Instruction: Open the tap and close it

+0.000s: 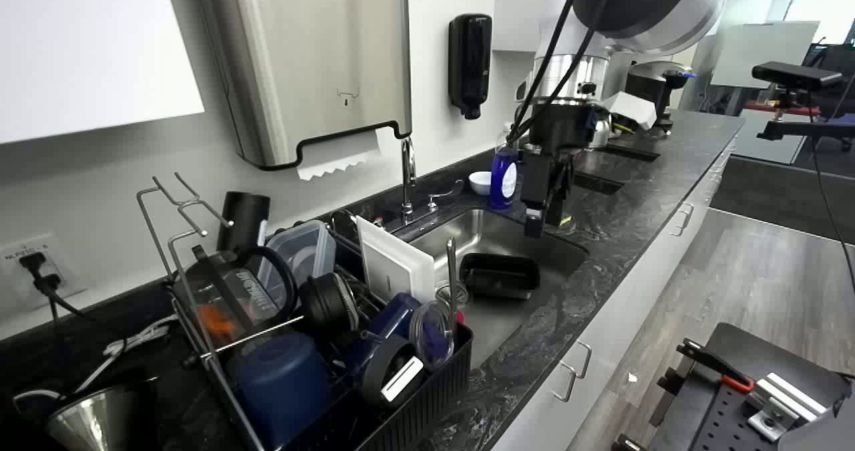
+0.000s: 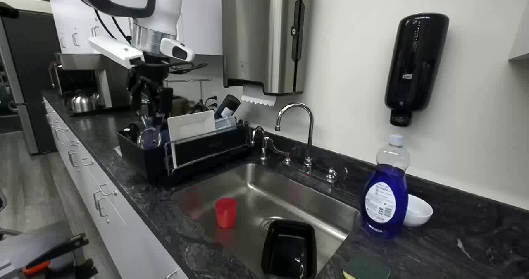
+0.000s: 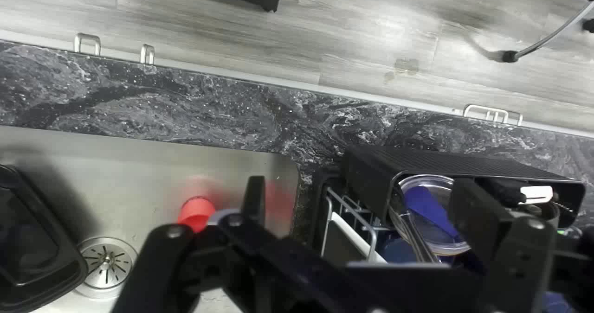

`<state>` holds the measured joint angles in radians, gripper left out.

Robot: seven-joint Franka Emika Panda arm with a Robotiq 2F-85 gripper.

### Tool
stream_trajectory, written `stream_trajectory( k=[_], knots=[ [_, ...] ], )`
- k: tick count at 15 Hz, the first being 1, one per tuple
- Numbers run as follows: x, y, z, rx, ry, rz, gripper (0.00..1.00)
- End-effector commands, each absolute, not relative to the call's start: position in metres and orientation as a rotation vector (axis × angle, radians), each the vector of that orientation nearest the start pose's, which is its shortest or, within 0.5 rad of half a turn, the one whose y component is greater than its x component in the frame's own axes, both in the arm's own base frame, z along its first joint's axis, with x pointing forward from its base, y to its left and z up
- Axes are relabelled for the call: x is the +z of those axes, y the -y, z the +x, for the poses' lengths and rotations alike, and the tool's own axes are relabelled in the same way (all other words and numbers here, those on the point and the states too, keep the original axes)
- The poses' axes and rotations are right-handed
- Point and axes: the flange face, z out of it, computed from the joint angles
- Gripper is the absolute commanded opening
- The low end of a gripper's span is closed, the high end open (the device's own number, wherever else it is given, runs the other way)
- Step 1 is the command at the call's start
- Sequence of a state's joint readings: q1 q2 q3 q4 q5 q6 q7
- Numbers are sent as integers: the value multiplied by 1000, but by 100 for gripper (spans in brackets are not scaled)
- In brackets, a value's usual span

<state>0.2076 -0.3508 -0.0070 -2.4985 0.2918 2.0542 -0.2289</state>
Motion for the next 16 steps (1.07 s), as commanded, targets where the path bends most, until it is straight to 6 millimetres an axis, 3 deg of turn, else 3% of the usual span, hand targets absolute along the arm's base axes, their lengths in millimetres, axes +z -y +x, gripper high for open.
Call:
stream_trajectory(
  k=[1,12,16],
  knots=[
    [405,-98,403,131,405,-2855,100],
    [405,-98,403,131,405,-2855,100],
    [395,-86,415,129,424,-2843,100]
  ],
)
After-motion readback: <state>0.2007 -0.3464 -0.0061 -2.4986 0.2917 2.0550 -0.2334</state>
